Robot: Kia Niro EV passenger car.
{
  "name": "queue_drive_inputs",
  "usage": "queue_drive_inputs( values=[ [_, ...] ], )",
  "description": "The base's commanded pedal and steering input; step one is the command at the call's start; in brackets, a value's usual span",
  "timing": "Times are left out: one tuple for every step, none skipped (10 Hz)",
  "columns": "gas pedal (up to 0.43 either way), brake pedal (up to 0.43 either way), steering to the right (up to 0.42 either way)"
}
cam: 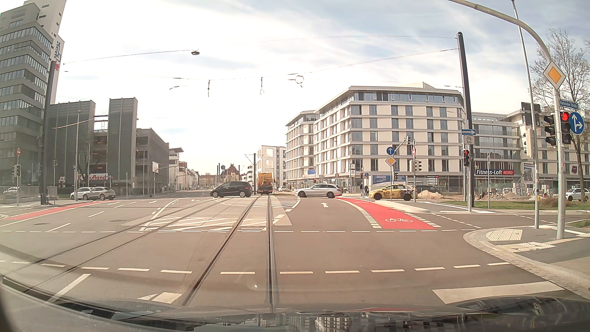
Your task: Follow the waypoints while adhering to traffic rules and regulations
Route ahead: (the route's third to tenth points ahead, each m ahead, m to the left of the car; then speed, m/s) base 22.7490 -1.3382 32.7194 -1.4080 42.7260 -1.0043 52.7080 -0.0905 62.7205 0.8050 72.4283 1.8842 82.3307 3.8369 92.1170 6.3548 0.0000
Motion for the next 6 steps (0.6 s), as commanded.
queue_drive_inputs(
  values=[
    [0.000,0.195,0.063],
    [0.000,0.201,0.063],
    [0.000,0.201,0.063],
    [0.000,0.195,0.063],
    [0.000,0.201,0.062],
    [0.000,0.201,0.063]
  ],
)
